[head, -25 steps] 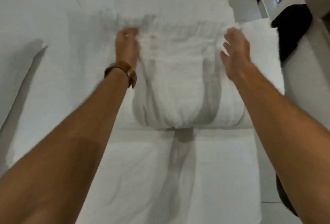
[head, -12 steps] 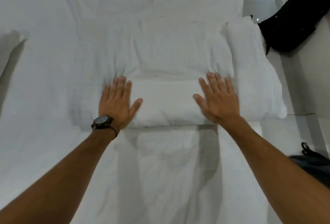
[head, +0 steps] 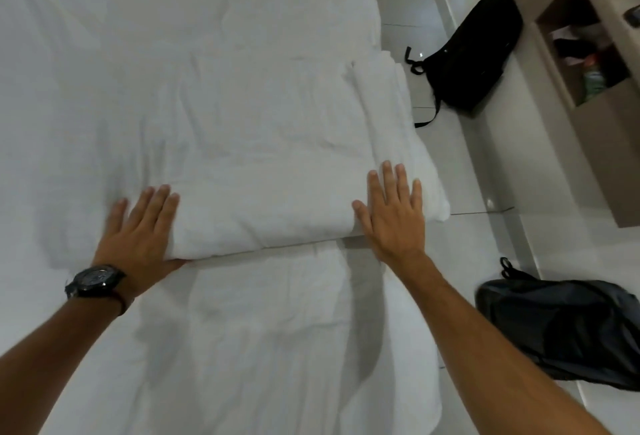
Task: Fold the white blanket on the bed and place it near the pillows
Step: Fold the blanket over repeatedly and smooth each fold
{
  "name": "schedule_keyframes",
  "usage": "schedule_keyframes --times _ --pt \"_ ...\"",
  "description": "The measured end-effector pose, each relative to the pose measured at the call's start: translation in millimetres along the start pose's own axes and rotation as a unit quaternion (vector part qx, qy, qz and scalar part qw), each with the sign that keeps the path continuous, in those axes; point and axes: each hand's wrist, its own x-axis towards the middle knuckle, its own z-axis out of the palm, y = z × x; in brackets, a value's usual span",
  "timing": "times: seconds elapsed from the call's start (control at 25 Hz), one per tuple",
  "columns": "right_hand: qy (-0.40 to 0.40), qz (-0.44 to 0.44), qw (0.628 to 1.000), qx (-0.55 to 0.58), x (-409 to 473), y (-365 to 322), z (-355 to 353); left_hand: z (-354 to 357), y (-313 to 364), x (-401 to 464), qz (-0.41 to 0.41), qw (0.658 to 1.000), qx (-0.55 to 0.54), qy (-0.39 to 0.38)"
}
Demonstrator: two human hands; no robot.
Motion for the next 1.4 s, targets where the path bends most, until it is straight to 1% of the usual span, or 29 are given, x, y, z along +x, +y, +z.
schedule_keyframes --times 0.08,0.12,0.2,0.32,0.4,0.48,0.6,0.76,0.84,0.92,1.0,1.12,1.24,1.32,1.4 --pt "0.034 0.031 0.998 0.033 -17 -3 0 1 6 3 -0.007 1.000 0.009 -0.011" --pt "0.041 0.033 0.998 0.037 -27 0 3 1 6 4 -0.005 1.000 0.016 -0.021" --pt "0.017 0.008 1.000 0.019 -42 7 7 3 5 5 0.002 0.999 0.031 -0.032" --pt "-0.024 -0.057 0.998 -0.028 -30 7 8 10 8 6 -0.007 0.999 0.036 -0.012" --pt "-0.028 -0.072 0.996 -0.049 -8 0 3 13 10 8 -0.010 0.999 0.030 -0.005" --pt "-0.048 -0.088 0.992 -0.073 9 -10 -2 13 9 8 -0.006 1.000 0.025 -0.007" --pt "-0.068 -0.107 0.989 -0.076 21 -8 2 8 3 10 0.000 1.000 0.012 -0.015" --pt "-0.014 -0.100 0.993 -0.058 14 0 14 2 -2 8 -0.001 1.000 -0.001 -0.016" --pt "-0.035 -0.079 0.994 -0.065 10 -19 9 -1 7 5 -0.034 0.998 -0.008 -0.052" --pt "-0.067 -0.086 0.991 -0.072 6 -45 9 -7 27 6 -0.062 0.995 -0.013 -0.077" --pt "-0.065 -0.124 0.989 -0.053 7 -66 15 -14 45 10 -0.051 0.997 -0.015 -0.061" --pt "-0.057 -0.149 0.987 -0.031 9 -78 27 -12 41 11 -0.022 0.999 0.002 -0.045" --pt "-0.060 -0.151 0.986 -0.039 4 -76 29 -8 32 6 0.004 0.999 0.005 -0.045" --pt "-0.064 -0.133 0.988 -0.035 7 -76 31 -9 33 8 0.000 0.999 -0.020 -0.049" --pt "-0.076 -0.120 0.990 -0.025 10 -78 31 -12 33 11 -0.021 0.997 -0.061 -0.048"
